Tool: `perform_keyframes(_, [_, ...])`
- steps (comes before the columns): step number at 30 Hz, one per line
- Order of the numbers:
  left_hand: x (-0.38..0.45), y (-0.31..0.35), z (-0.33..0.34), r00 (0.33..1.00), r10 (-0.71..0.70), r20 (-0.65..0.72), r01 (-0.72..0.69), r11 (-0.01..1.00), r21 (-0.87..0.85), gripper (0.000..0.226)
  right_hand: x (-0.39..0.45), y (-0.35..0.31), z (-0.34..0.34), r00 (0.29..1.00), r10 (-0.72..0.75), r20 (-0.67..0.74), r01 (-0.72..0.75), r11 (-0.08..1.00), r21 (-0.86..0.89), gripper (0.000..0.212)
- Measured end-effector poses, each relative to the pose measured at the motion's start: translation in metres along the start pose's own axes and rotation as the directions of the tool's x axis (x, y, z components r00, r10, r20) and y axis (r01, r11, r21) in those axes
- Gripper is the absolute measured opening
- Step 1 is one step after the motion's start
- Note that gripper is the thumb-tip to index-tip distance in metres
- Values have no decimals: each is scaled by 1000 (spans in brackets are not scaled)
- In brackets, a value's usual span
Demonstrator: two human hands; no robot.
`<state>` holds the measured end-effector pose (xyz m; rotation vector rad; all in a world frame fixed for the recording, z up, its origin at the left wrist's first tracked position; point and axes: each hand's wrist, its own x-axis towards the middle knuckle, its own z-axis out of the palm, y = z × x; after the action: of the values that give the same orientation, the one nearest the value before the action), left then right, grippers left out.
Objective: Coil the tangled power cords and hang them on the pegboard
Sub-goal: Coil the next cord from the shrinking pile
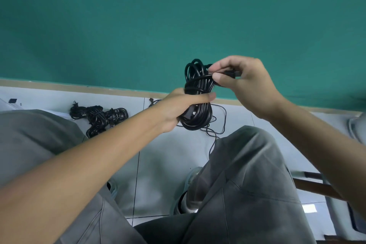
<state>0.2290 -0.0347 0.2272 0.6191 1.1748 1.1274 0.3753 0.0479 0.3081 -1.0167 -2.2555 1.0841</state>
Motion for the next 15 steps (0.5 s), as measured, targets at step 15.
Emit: perform_keyframes(15, [-11,12,7,992,113,56,-101,976,-191,63,-16,17,10,959,263,-109,-87,635,767,28])
